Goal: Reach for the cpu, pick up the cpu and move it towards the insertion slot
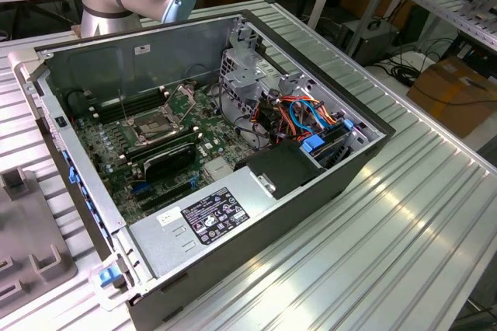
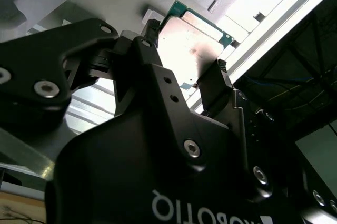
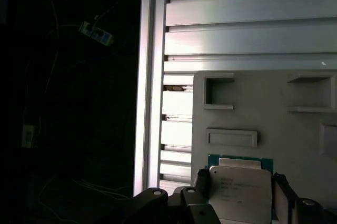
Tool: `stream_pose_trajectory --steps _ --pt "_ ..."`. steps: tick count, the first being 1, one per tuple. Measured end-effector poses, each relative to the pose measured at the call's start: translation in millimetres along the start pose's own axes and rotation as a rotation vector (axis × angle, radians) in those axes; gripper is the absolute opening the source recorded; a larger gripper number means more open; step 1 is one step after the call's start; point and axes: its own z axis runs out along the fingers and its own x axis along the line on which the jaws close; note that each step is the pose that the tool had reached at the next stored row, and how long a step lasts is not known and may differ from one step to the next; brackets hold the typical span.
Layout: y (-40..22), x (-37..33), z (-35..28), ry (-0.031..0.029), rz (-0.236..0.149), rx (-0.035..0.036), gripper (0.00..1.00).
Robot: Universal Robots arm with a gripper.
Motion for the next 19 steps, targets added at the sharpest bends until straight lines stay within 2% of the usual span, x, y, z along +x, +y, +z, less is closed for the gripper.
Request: stream_pose_trajectory --steps 19 --pt "0.6 0.4 -18.5 0.0 0.0 0.0 0.55"
